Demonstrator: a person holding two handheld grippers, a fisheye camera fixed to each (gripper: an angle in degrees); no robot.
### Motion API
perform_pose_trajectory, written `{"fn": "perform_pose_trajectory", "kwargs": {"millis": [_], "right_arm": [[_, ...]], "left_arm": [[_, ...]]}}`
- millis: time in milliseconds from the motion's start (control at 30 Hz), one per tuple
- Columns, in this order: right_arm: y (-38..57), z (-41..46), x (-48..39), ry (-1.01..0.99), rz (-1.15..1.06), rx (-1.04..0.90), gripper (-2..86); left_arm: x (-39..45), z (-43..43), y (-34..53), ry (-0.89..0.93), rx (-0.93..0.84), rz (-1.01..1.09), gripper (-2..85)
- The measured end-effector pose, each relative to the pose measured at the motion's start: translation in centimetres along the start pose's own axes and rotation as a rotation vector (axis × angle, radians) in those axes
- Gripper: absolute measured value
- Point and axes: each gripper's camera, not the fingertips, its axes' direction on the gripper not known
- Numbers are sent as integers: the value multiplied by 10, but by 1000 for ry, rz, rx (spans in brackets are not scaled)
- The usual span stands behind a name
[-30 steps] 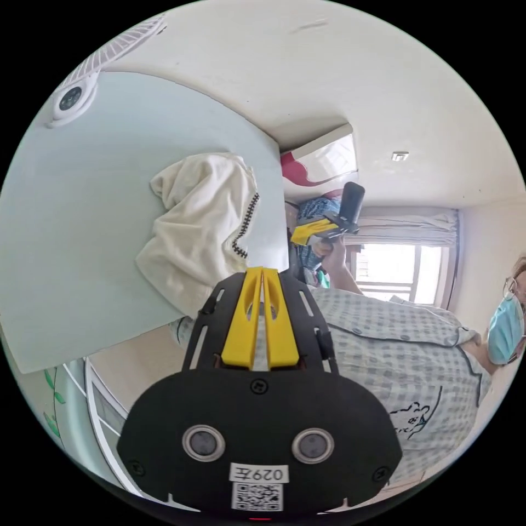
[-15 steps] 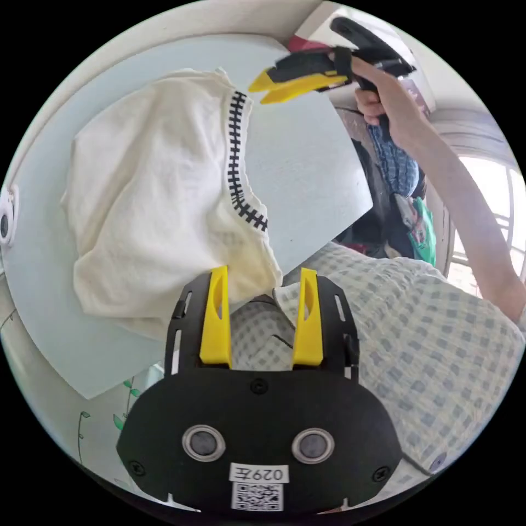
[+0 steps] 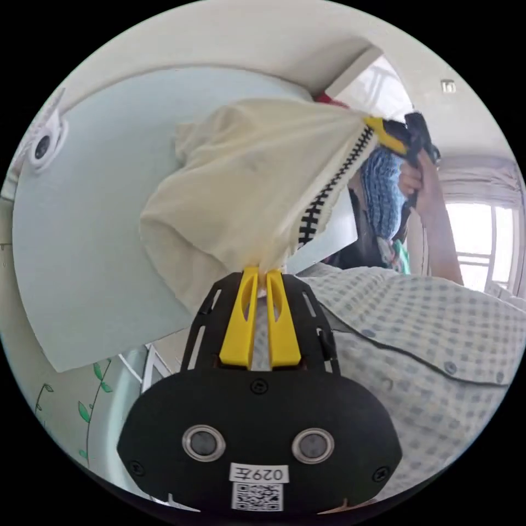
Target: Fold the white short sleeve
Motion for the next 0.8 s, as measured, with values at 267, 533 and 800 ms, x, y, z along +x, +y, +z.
{"fn": "perform_pose_trajectory", "kwargs": {"millis": [267,533,800], "right_arm": [[28,-76,-183,30,-418,133,5],[103,-119,-357,366,-737,256,5],[183,-134,-467,521,-842,398,5]], "left_arm": [[38,-209,35,-60,460,176,-8],[104,-325,96,-139,603,480,-7],[161,-407,189,-253,632,774,-6]]}}
